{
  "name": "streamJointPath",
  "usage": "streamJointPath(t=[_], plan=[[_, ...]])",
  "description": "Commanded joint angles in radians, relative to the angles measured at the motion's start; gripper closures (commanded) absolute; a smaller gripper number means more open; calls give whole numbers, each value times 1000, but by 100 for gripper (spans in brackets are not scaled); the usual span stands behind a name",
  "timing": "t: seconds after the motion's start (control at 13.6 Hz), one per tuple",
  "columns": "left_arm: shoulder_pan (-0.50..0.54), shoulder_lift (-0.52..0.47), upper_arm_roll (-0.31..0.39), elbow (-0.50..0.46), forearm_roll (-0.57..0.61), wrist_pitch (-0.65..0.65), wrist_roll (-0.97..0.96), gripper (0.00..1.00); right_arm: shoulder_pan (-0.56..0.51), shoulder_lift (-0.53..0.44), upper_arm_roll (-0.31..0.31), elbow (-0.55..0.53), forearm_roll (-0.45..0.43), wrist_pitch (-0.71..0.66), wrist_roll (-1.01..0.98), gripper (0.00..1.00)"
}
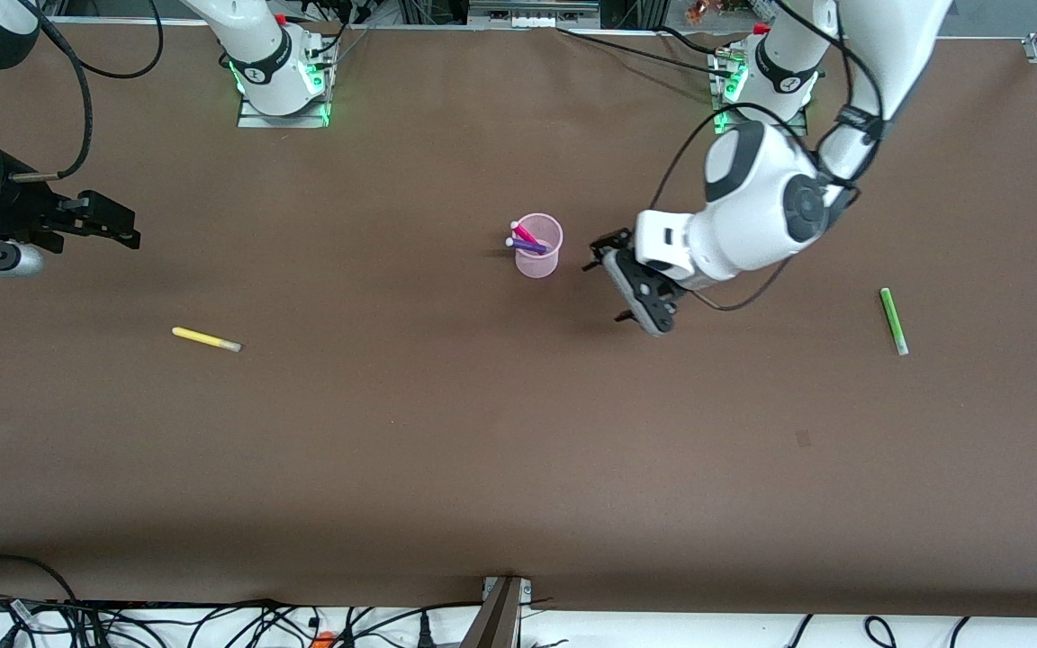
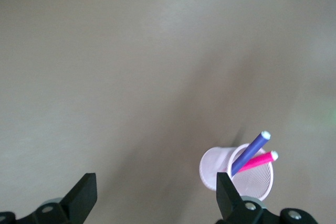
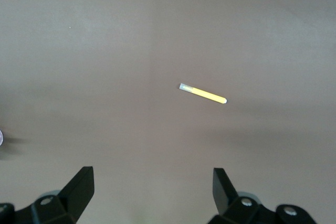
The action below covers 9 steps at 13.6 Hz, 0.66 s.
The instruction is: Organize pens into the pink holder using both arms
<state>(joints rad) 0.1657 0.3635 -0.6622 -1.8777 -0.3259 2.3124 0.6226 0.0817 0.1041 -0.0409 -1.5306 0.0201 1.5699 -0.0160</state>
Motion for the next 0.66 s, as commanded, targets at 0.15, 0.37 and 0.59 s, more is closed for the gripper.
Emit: streamJointPath(t=[0.15, 0.37, 0.59], plan=[[12, 9, 6, 276, 194, -301, -157, 0, -3, -12, -2, 1, -12, -14, 1, 0], [31, 2, 39, 353, 196, -439, -298, 0, -4, -12, -2, 1, -11, -21, 2, 0], [92, -1, 52, 457, 212, -620, -343, 0, -4, -12, -2, 1, -11, -21, 1, 0]])
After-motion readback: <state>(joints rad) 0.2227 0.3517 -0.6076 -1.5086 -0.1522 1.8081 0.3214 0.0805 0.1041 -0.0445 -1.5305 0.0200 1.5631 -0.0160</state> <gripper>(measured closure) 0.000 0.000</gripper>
